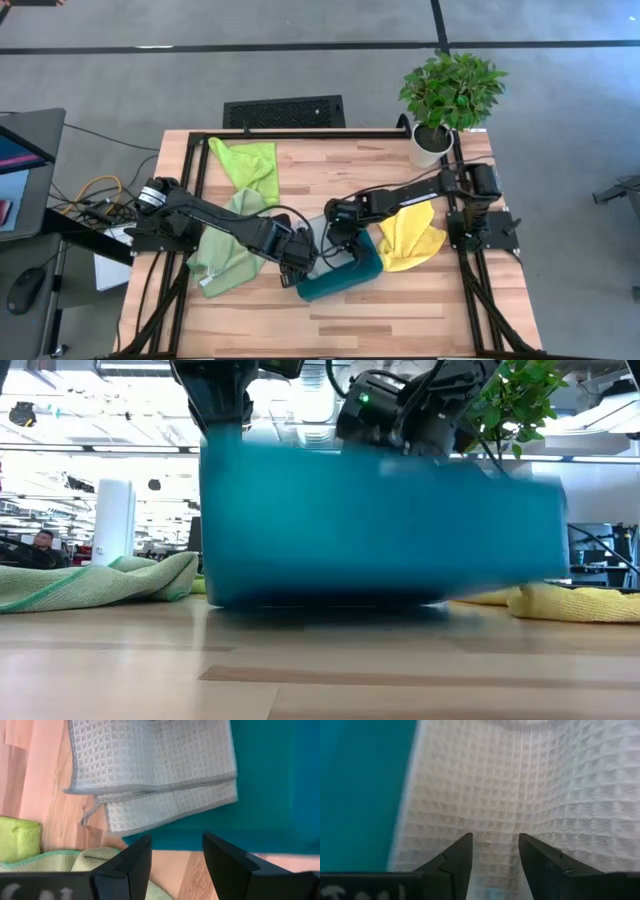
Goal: Fold microfiber towels
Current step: Put the folded gray microfiber towel into the blue bin
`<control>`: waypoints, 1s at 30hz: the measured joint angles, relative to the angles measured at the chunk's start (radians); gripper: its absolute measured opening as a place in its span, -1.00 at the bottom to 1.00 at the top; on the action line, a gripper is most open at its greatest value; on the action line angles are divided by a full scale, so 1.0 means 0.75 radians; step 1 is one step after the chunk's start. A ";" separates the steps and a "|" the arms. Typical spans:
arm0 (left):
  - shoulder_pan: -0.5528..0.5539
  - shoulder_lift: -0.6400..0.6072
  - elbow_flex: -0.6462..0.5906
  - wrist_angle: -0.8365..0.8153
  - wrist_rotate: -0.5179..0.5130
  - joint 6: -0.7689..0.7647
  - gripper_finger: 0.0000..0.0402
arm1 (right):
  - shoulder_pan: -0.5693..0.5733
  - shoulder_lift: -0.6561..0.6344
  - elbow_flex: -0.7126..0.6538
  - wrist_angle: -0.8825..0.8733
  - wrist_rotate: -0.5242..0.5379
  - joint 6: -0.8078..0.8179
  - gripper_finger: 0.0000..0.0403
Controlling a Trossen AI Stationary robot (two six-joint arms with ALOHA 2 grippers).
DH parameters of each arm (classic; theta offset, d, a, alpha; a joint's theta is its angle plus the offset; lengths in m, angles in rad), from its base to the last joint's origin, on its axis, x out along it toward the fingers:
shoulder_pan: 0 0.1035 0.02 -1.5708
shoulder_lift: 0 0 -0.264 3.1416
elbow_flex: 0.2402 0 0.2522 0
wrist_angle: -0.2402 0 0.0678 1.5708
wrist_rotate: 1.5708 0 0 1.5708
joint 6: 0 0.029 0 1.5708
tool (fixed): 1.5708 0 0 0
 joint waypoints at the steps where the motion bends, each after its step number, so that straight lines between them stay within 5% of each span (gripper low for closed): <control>1: 0.000 0.000 0.000 0.000 0.000 0.000 -0.16 | 0.000 -0.012 0.000 -0.001 -0.001 -0.001 -0.09; 12: 0.000 0.001 -0.001 -0.001 -0.002 0.001 -0.16 | 0.037 -0.032 0.001 -0.004 0.007 -0.024 -0.11; 23: 0.025 0.002 -0.030 -0.111 -0.038 -0.214 -0.16 | 0.054 -0.300 0.002 -0.239 0.186 -0.018 -0.11; 30: 0.025 0.008 -0.110 -0.015 0.004 -0.233 -0.16 | -0.004 -0.320 0.004 -0.382 0.274 0.018 -0.12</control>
